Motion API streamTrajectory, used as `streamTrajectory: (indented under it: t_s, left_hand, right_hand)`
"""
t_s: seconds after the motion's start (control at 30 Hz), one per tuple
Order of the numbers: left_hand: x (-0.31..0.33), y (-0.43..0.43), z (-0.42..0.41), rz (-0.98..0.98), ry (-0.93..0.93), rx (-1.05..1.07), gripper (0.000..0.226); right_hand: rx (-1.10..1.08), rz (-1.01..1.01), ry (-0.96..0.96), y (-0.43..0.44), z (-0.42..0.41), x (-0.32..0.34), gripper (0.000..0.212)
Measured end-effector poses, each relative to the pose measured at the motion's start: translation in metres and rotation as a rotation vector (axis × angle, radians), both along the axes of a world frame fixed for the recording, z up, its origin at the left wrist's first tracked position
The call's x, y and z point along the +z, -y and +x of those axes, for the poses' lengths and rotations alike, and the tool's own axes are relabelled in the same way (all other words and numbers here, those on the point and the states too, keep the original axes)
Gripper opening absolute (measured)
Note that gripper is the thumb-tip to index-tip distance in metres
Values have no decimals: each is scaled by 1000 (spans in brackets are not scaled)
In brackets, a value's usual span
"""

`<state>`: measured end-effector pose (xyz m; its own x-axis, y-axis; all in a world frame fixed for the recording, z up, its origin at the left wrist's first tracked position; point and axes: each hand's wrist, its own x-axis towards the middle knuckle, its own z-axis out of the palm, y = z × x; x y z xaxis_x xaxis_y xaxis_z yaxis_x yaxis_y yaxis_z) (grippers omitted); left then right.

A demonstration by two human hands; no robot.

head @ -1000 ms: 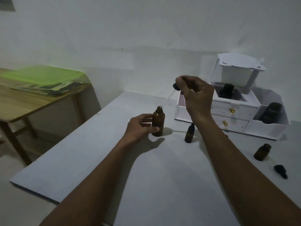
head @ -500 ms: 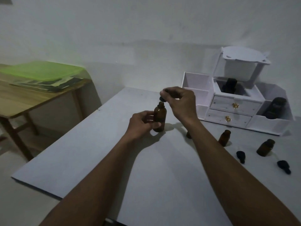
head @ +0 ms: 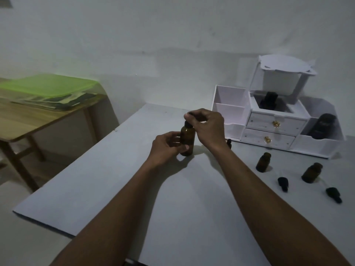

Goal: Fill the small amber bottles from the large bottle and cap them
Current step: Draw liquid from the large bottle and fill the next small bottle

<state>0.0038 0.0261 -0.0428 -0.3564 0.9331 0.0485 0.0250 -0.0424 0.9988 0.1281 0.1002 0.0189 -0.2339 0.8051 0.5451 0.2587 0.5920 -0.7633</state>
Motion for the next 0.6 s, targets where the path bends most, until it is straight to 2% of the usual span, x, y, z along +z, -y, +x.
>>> streamTrajectory:
  t_s: [0.2, 0.43, 0.6]
  left_hand:
    - [0, -2, -1, 13, -73, 4, 52]
    - [0, -1, 0, 0, 8, 15, 52]
    - [3, 2, 2, -6, -42, 7, 47]
  right_hand:
    - [-13, -28, -19, -1, -3, 1, 10]
    - [-27, -28, -45, -2, -6, 3, 8]
    - [-16, -33, -54, 4, -2, 5, 13]
